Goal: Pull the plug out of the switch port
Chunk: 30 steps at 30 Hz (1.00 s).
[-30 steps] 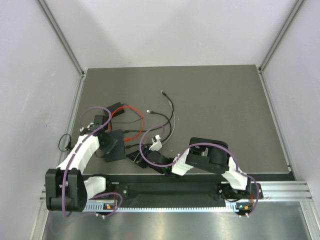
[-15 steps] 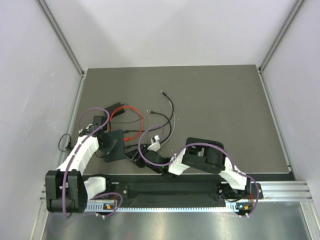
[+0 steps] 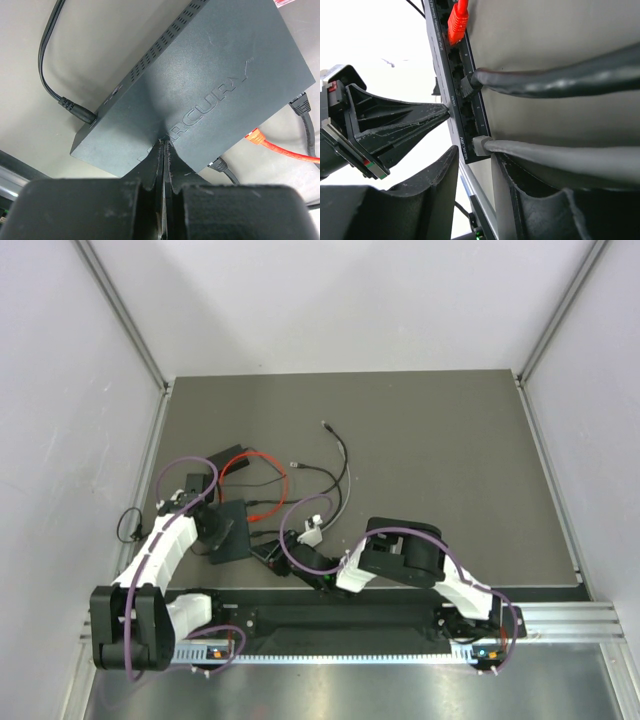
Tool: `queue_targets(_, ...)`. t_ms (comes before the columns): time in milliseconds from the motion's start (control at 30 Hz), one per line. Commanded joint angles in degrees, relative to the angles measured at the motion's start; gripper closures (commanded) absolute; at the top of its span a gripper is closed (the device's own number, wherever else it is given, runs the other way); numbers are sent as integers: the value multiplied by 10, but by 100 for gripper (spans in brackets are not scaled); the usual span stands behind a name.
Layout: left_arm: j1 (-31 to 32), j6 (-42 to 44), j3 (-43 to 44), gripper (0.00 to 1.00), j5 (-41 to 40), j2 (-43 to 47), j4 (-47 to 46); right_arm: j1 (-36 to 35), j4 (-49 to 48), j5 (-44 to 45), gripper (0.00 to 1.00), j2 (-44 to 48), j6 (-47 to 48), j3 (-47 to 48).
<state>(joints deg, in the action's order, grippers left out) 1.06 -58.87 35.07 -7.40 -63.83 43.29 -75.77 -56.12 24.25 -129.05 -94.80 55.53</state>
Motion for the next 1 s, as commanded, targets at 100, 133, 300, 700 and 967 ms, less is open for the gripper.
queue_targets(100, -3, 5, -38, 100, -22, -9, 57, 2, -42, 62, 68, -36, -43, -23)
queue_targets(133, -3, 4, -38, 100, -22, -7, 57, 0, -51, 68, 69, -36, -48, -32)
queue_targets(300, -3, 2, -38, 100, -22, -6, 58, -4, -31, 99, 66, -23, -84, -47)
queue_targets(700, -4, 5, -38, 100, -17, -8, 58, 0, 42, 77, 69, -42, -49, 11)
queue_targets(967, -3, 7, -40, 100, -15, -10, 56, 2, 85, 78, 72, -40, -22, 26)
